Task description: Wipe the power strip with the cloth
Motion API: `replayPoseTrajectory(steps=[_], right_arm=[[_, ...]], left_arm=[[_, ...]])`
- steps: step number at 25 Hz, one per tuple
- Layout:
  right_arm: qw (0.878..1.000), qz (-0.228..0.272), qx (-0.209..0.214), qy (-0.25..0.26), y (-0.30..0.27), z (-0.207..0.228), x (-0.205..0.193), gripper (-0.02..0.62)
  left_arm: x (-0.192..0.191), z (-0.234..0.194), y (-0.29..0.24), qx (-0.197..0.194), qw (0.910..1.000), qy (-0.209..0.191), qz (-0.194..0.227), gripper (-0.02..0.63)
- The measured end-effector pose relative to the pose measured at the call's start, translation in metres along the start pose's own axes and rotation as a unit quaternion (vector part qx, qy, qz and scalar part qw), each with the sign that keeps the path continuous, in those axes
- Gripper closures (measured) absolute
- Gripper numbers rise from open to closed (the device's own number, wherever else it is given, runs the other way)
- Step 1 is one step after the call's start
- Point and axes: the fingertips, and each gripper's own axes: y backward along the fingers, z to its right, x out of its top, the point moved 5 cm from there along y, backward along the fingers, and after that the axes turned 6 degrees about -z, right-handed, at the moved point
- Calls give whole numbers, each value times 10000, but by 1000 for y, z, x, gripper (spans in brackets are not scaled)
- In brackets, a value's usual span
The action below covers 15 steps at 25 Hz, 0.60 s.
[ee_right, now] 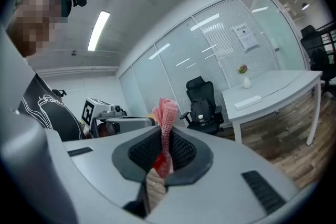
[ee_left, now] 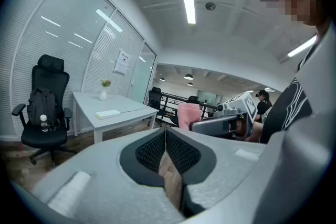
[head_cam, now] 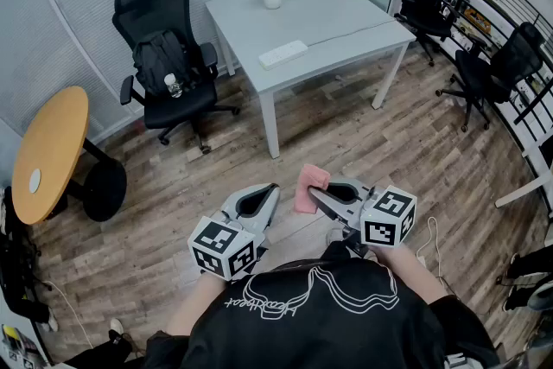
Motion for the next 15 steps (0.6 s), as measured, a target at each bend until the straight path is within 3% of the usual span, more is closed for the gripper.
replayPoseTrajectory(steps=[15], right_arm=[[9998, -68, -162, -67, -3, -13, -5, 557]], left_arm=[[-7, 0, 11, -122, 9998, 7, -146, 591]])
